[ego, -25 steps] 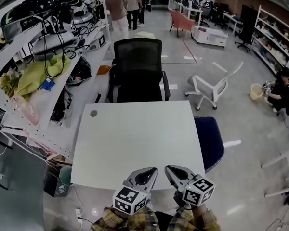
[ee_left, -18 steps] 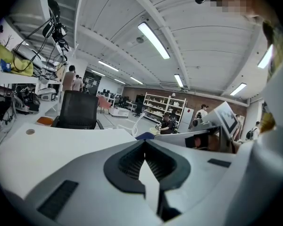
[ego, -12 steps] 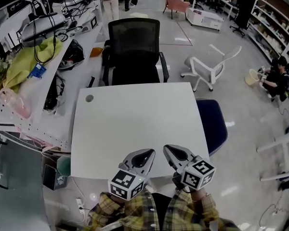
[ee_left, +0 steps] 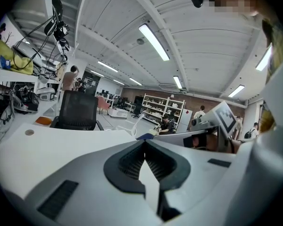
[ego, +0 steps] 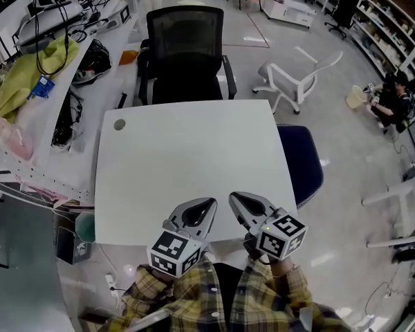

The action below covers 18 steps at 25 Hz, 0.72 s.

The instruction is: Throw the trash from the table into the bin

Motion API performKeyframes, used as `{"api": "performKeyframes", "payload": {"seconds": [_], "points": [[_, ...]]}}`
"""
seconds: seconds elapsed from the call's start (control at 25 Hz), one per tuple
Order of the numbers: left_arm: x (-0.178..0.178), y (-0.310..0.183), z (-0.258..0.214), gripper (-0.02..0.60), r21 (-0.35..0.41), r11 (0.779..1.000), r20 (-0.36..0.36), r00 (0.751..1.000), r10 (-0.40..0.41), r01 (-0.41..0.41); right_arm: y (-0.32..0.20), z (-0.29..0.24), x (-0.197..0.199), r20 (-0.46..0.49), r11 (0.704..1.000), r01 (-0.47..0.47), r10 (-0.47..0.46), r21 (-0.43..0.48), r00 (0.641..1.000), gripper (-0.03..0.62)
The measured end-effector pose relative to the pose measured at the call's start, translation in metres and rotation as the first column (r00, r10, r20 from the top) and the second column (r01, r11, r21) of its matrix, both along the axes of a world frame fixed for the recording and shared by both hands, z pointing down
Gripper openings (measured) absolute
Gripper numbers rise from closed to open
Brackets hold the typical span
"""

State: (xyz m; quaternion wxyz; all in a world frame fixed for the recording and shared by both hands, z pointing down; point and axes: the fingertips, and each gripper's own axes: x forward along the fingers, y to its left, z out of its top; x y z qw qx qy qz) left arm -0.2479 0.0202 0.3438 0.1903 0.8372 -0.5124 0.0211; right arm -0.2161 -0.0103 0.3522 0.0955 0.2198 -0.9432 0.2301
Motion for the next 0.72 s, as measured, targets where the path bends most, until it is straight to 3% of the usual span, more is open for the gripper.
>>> {"api": "performKeyframes", "payload": {"seconds": [0.72], "points": [[-0.013,0.008,0.01,0.008,0.001,1.0,0.001,1.0,-0.014,0.014,0.012,0.01,-0.009,-0.022,1.0,0.01,-0.009,0.017,1.0,-0.002]]}}
